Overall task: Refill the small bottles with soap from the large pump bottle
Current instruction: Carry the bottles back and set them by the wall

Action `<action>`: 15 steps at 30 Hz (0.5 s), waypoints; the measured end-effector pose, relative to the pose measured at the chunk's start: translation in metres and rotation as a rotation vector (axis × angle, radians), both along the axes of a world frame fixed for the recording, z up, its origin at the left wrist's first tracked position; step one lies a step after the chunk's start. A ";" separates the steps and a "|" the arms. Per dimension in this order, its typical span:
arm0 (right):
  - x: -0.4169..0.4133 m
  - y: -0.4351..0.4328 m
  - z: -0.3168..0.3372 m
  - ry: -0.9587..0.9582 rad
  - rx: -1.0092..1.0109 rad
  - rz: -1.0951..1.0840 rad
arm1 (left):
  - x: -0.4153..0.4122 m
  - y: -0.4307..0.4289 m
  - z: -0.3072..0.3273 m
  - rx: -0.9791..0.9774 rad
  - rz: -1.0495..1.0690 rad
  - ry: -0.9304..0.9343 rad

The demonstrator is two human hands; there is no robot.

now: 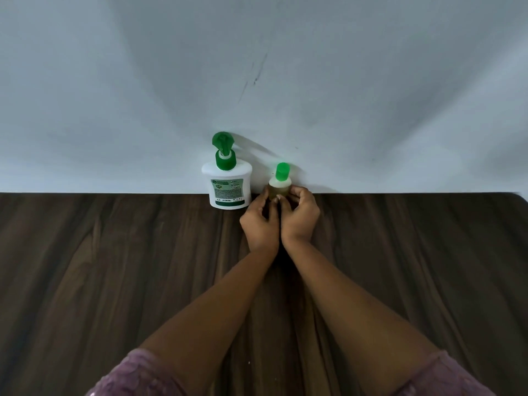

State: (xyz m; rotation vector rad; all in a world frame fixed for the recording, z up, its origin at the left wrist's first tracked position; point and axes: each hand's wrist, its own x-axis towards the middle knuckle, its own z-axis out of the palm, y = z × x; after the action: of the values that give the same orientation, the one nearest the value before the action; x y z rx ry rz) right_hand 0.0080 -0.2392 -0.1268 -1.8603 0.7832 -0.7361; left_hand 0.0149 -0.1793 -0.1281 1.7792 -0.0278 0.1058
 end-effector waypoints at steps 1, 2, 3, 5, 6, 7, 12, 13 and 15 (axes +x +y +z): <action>0.000 0.001 -0.001 0.006 0.001 -0.008 | 0.000 0.000 -0.001 0.009 -0.001 -0.013; -0.002 0.002 -0.001 0.014 0.010 -0.013 | 0.000 0.001 -0.001 0.025 -0.008 -0.029; -0.004 0.003 -0.002 0.020 0.027 -0.015 | 0.000 0.002 -0.001 0.046 -0.023 -0.049; -0.013 0.006 -0.004 0.024 0.070 -0.008 | -0.002 0.004 -0.003 0.092 -0.085 -0.064; -0.019 0.009 -0.005 0.030 0.082 0.005 | -0.003 0.007 -0.003 0.118 -0.126 -0.062; -0.026 0.012 -0.005 0.040 0.084 0.023 | -0.005 0.010 -0.003 0.139 -0.171 -0.051; -0.081 0.038 -0.004 0.129 -0.050 0.201 | -0.034 0.041 0.008 0.194 -0.380 0.100; -0.094 0.045 -0.004 0.142 -0.078 0.243 | -0.043 0.051 0.011 0.210 -0.417 0.106; -0.117 0.059 -0.001 0.149 -0.094 0.340 | -0.063 0.074 0.018 0.294 -0.509 0.109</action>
State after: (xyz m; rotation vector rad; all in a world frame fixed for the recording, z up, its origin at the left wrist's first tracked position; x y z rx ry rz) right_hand -0.1094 -0.1802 -0.1277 -2.0831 0.5106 -0.4276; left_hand -0.0486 -0.1057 -0.1105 2.0124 -0.4336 -0.3797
